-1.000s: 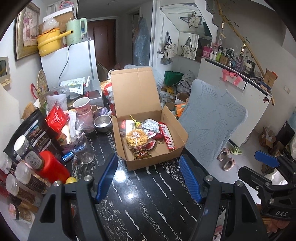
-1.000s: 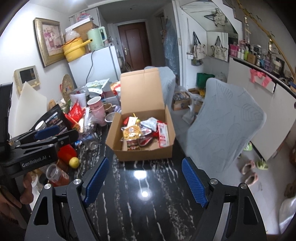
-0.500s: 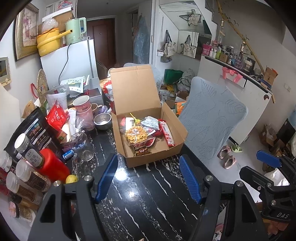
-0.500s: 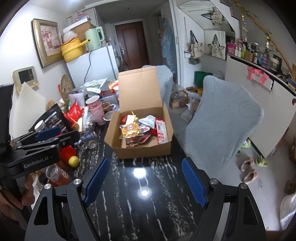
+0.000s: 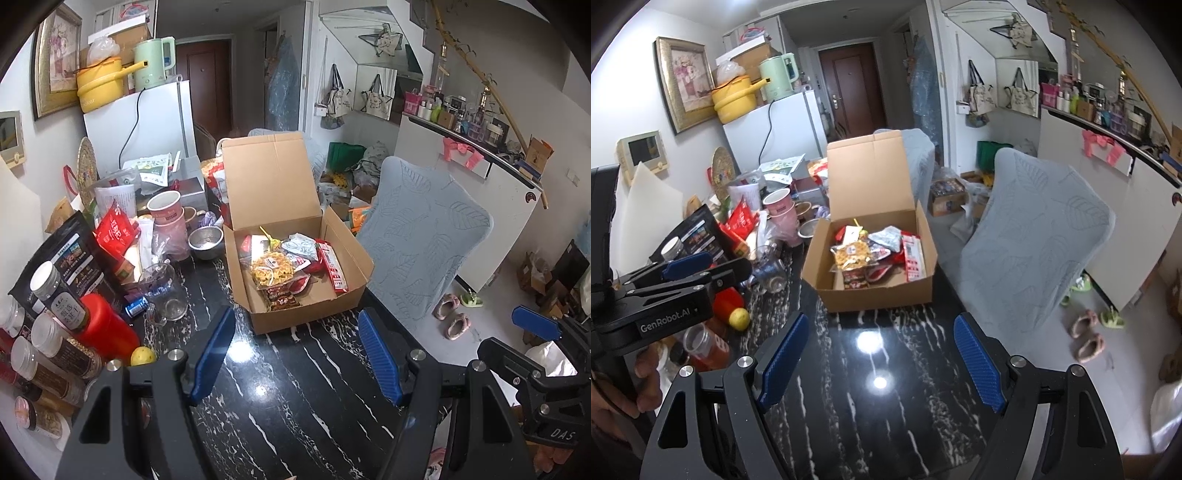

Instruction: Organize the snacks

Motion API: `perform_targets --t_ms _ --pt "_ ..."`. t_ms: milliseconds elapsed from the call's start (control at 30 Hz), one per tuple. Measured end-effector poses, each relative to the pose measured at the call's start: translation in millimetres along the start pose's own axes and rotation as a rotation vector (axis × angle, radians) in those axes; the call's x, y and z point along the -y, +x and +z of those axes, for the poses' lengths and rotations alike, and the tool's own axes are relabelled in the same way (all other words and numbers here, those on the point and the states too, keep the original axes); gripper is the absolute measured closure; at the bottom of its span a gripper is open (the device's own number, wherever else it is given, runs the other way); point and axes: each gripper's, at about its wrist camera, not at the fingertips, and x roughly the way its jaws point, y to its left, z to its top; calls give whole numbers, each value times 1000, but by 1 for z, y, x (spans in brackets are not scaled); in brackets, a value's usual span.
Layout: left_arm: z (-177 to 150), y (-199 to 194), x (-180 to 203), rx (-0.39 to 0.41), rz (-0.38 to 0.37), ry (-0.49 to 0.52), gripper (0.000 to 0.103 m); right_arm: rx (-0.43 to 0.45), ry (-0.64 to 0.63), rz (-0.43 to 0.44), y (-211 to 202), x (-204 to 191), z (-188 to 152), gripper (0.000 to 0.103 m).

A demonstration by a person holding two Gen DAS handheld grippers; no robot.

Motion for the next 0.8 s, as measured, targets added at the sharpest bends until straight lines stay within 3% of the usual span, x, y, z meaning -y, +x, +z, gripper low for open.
perform_targets --t_ms 800 --pt "-2 6 4 -32 -6 6 34 -6 7 -9 -3 0 -6 21"
